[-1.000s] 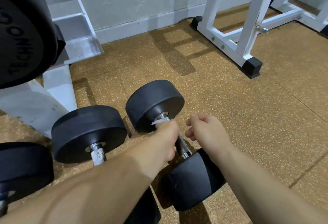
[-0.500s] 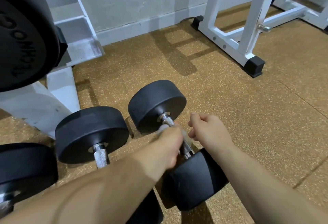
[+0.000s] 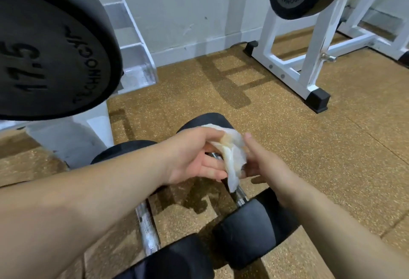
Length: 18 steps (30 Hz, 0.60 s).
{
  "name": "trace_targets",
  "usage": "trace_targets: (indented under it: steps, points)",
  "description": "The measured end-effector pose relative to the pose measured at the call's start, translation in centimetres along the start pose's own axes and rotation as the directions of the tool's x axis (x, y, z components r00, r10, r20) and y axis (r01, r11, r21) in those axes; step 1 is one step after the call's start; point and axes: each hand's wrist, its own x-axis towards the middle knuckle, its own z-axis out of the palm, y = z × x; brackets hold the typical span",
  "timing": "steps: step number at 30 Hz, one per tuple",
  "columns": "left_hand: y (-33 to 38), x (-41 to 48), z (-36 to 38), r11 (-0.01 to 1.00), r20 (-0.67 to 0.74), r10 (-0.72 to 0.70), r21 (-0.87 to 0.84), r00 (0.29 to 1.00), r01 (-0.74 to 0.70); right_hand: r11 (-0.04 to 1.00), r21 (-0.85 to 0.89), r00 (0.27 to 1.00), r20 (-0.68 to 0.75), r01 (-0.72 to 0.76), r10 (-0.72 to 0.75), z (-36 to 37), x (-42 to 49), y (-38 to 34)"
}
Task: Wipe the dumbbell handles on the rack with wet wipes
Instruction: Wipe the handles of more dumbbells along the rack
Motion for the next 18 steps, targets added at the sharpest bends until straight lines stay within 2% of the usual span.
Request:
trace_targets:
  steps: [2, 4, 6, 9, 13, 16, 18]
  points:
    - [0.3, -0.4, -0.6, 0.999, 0.024, 0.017, -0.051, 1.0, -0.016, 0.976, 0.218, 0.985, 0.171, -0.004, -0.035, 0.0, -0.2, -1.4]
    - [0.5, -0.6, -0.6, 0.991, 0.029, 0.033, -0.131, 0.999, -0.029, 0.911, 0.412, 0.968, 0.236, -0.025, -0.081, 0.5, -0.3, -2.3]
    - [0.5, -0.7, -0.3, 0.991, 0.057, 0.035, -0.129, 0.998, -0.028, 0.873, 0.481, 0.956, 0.285, -0.081, -0.068, 1.1, -0.5, -2.6]
    - [0.2, -0.2, 0.2, 0.999, 0.095, 0.034, -0.016, 0.995, -0.032, 0.817, 0.553, 0.952, 0.306, -0.164, -0.016, 1.7, -0.7, -3.0]
    - [-0.2, 1.1, 0.3, 0.99, 0.04, 0.089, 0.107, 0.995, -0.093, 0.779, 0.62, 0.993, 0.115, -0.099, 0.034, 0.7, 0.1, -2.7]
    - [-0.9, 1.8, -0.2, 0.936, -0.053, 0.081, 0.347, 0.995, -0.058, 0.822, 0.57, 0.987, -0.125, -0.014, 0.104, -0.6, 0.9, -2.3]
    - [-0.8, 1.8, -0.4, 0.853, -0.098, 0.079, 0.522, 0.992, -0.016, 0.886, 0.463, 0.956, -0.264, 0.01, 0.127, -1.6, 1.4, -2.0]
